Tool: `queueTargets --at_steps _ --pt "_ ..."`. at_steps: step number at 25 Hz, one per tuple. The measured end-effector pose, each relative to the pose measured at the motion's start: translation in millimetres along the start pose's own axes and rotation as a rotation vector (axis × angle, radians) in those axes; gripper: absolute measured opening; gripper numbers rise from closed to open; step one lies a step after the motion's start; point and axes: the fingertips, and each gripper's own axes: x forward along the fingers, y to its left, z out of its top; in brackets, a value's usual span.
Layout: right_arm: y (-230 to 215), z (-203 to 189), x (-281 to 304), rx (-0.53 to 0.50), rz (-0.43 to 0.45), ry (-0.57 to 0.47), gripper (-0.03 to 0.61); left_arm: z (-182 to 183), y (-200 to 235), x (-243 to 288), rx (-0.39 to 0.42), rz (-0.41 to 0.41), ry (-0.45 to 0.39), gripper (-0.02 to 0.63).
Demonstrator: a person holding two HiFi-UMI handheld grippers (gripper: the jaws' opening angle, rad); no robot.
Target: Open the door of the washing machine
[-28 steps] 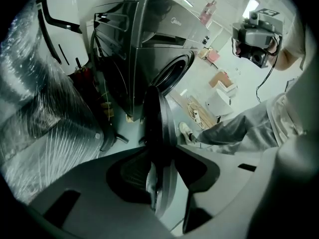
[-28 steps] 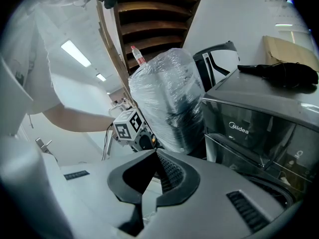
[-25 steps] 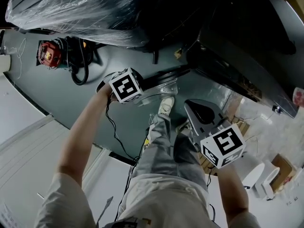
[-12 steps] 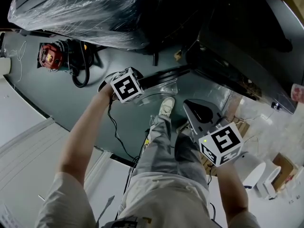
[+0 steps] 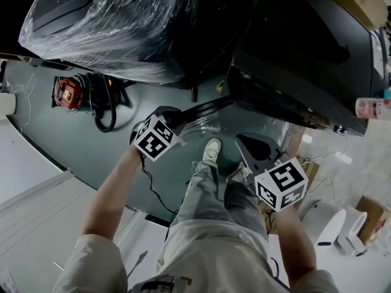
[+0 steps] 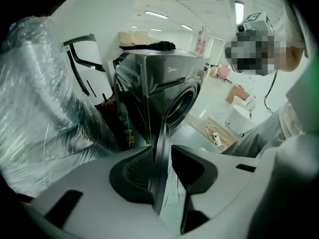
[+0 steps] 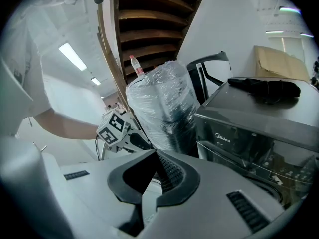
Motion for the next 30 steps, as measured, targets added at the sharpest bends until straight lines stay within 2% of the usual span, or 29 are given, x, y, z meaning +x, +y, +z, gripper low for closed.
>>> queueTargets --at_steps 2,4,6,9,12,14,21,23,27,30 --pt "-2.9 5.9 -12.0 0.012 -0.018 -0.021 0.021 12.8 -8.9 -8.5 0.041 0.026 -0.031 0.123" --pt "-4.8 12.5 -25.3 0.03 -0.029 -0.047 0.021 28.2 -21.8 -17.0 0.071 0.019 -0.057 0.115" --pt "-5.3 19.3 -40.9 0.038 -0.04 -0.072 0.021 49.9 -37.5 -28.7 0.066 -0.013 -0.098 0.115" --pt "-9.0 36.0 -64.0 0.016 -0.069 -0.116 0.022 100.7 -46.7 -56.5 0.049 -0.026 -0.205 0.111" --pt "-9.3 55.1 -91.8 -0.017 -0.094 -0.17 0.022 145.0 -46.8 -83.0 0.06 0.032 -0.318 0.062" --pt "-7.9 67.5 -112.4 -0.039 -0.11 -0.21 0.021 167.2 -49.9 -97.6 0.085 0.067 -0.369 0.054" --pt "-3.4 103.0 -189.8 -0.111 -0.188 -0.337 0.021 242.3 -81.1 -147.5 0.083 0.082 -0.548 0.043" --pt "-1.4 112.5 -212.2 -0.132 -0.207 -0.369 0.021 265.5 -94.6 -164.7 0.118 0.098 -0.603 0.041" --pt "2.2 128.7 -253.5 -0.172 -0.237 -0.421 0.021 308.0 -132.0 -198.4 0.273 0.16 -0.687 0.037" --pt "3.8 138.1 -280.4 -0.202 -0.267 -0.458 0.022 339.9 -156.9 -223.1 0.282 0.139 -0.78 0.035"
